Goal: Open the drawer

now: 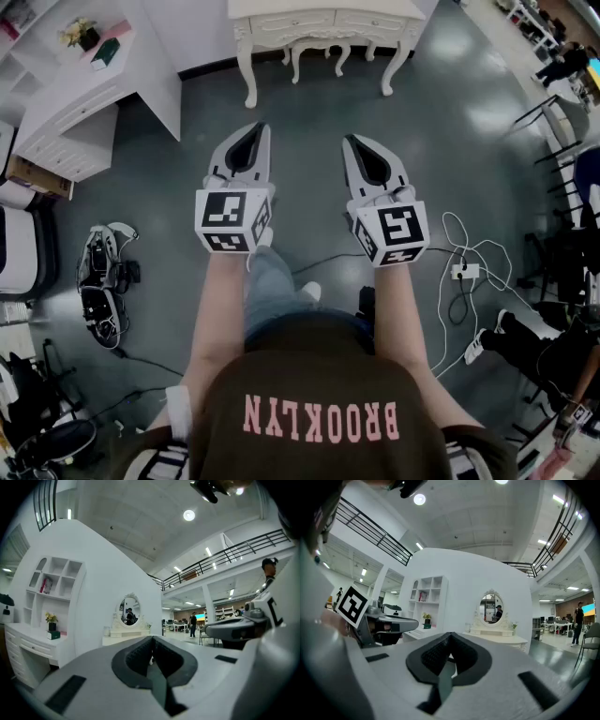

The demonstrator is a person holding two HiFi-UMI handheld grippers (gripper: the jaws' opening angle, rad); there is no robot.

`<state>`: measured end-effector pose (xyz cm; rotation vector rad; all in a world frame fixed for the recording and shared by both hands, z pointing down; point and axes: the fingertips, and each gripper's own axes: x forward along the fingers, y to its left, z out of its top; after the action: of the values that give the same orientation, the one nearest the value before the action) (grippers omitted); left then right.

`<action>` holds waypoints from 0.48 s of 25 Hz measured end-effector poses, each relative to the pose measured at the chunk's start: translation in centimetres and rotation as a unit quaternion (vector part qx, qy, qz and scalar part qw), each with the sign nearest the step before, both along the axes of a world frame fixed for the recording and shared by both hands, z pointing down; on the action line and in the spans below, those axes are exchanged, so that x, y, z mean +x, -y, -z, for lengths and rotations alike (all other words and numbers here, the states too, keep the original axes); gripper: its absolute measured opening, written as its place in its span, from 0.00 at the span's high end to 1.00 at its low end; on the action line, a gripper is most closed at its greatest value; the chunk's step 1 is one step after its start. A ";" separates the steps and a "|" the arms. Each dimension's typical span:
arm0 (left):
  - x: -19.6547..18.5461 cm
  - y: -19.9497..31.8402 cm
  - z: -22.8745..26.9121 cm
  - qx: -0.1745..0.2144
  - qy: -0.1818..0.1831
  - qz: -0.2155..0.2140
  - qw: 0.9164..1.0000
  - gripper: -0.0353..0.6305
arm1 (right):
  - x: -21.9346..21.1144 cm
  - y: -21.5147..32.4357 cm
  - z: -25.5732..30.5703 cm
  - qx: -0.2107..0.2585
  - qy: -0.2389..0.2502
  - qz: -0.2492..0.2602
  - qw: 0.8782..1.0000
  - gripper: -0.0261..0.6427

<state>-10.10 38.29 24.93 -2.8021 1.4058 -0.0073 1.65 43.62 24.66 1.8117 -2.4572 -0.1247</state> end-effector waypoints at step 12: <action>1.1 0.9 0.3 0.009 0.015 -0.010 1.000 0.94 | -0.2 1.3 -0.1 0.006 -0.025 0.006 1.000 0.97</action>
<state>-9.02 37.42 24.60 -2.7887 1.3651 -0.0370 1.47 42.30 24.77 1.7749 -2.4394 -0.1840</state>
